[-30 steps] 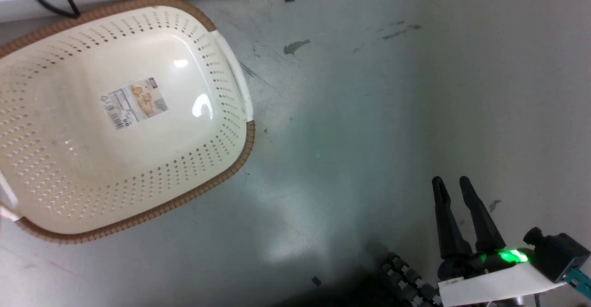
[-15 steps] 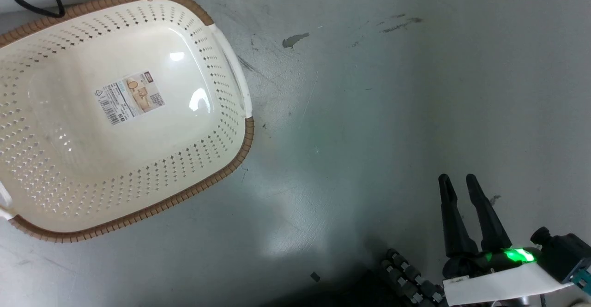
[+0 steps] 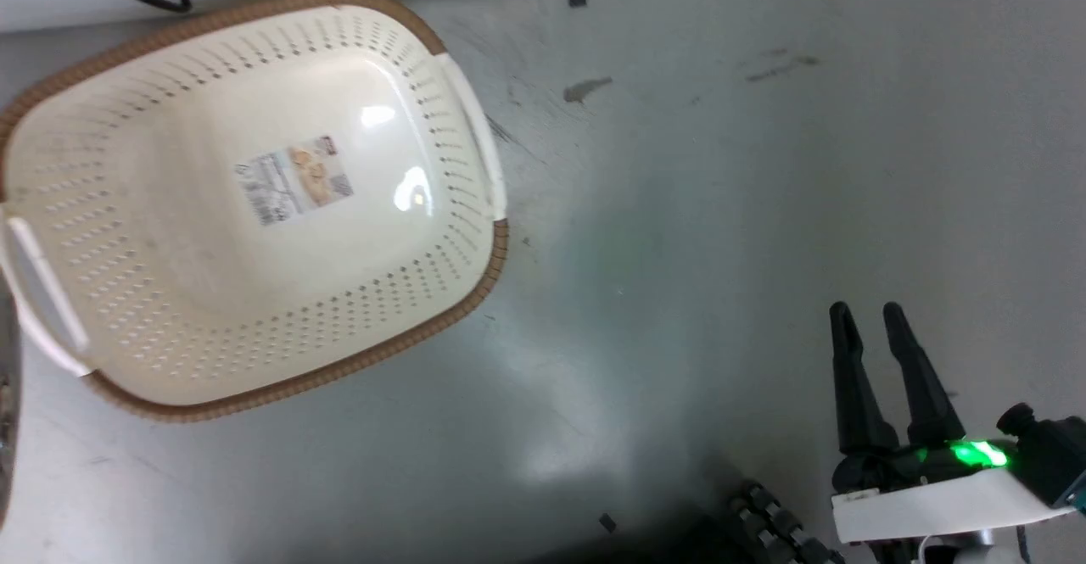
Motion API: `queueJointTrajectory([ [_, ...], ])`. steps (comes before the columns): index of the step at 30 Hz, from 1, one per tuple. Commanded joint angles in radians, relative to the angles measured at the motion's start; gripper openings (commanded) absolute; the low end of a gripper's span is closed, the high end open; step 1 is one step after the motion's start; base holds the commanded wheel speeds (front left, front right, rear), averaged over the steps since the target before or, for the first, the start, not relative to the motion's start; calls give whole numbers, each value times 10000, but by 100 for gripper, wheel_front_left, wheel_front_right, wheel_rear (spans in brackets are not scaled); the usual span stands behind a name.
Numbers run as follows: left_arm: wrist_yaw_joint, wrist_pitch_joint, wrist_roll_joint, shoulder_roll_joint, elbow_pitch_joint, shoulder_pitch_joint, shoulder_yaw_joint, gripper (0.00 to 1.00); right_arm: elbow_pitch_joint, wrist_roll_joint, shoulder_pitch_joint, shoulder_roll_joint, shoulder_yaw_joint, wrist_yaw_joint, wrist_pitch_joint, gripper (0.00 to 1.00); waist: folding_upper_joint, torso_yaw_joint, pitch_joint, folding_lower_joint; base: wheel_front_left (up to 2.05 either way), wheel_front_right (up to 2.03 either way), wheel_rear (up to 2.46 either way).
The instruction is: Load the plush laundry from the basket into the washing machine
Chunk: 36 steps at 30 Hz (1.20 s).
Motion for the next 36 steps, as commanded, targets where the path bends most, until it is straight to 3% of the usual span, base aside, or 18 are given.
queueJointTrajectory([
  [1,-81,-98,-26,-64,34,197,-50,100,-9,-77,-191,-4,-68,6,-44,100,-1,230,-240,0,0,0,0],
  [11,-50,-374,-204,-530,-109,1586,6,100,284,-398,-616,-4,-403,6,-44,100,-1,805,-1391,0,0,0,0],
  [16,122,-385,-243,-701,-1117,3177,391,100,506,-566,-642,-4,-585,6,-44,100,-1,1083,-2318,0,0,0,0],
  [19,249,-387,-213,-932,-1607,4455,646,100,707,-836,-545,-4,-606,6,-44,100,-1,1251,-3099,0,0,0,0],
  [36,224,-388,67,-1550,-2007,7623,968,100,1086,-2796,-28,-4,-568,6,-39,100,-1,1680,-5762,0,0,0,0],
])
